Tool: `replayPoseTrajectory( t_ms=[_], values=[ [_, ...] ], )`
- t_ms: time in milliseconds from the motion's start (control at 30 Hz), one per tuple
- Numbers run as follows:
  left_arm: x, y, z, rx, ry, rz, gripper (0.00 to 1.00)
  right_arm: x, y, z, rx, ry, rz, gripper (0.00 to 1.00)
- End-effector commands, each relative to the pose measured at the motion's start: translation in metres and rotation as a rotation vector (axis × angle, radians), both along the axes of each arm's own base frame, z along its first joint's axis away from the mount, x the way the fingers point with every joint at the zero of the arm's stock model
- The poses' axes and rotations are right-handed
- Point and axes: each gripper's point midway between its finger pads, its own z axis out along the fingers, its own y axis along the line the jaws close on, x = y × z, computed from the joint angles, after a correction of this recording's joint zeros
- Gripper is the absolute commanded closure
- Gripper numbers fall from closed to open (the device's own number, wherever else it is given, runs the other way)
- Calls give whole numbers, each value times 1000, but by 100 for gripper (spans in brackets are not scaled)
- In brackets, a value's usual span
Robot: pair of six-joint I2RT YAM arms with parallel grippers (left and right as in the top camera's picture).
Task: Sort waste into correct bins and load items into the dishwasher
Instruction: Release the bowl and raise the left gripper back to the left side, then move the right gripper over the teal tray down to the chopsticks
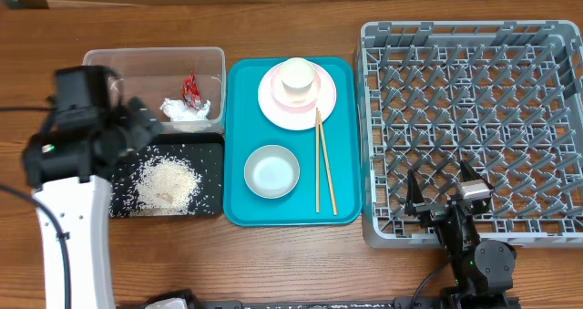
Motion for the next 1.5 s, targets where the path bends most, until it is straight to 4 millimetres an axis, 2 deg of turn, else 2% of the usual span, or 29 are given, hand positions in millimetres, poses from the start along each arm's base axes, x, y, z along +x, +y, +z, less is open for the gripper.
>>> replayPoseTrajectory(
  t_ms=[0, 100, 833, 1100, 1200, 1300, 1467],
  values=[
    [-5, 21, 3, -26, -14, 89, 0, 0, -1, -1, 0, -5, -6, 0],
    [-7, 32, -1, -29, -2, 123, 0, 0, -1, -1, 0, -5, -6, 0],
    [-4, 33, -9, -36, 22, 124, 0, 0, -1, -1, 1, -6, -5, 0],
    [-4, 33, -9, -36, 22, 124, 0, -10, 34, 7, 177, 12, 206, 0],
    [-4, 33, -9, -36, 22, 124, 0, -10, 35, 5, 271, 51, 211, 0],
    [-4, 33, -9, -36, 22, 124, 0, -12, 36, 14, 381, 66, 213, 0],
    [-4, 33, -9, -36, 23, 124, 0, -21, 42, 44, 404, 30, 269, 0]
  ],
)
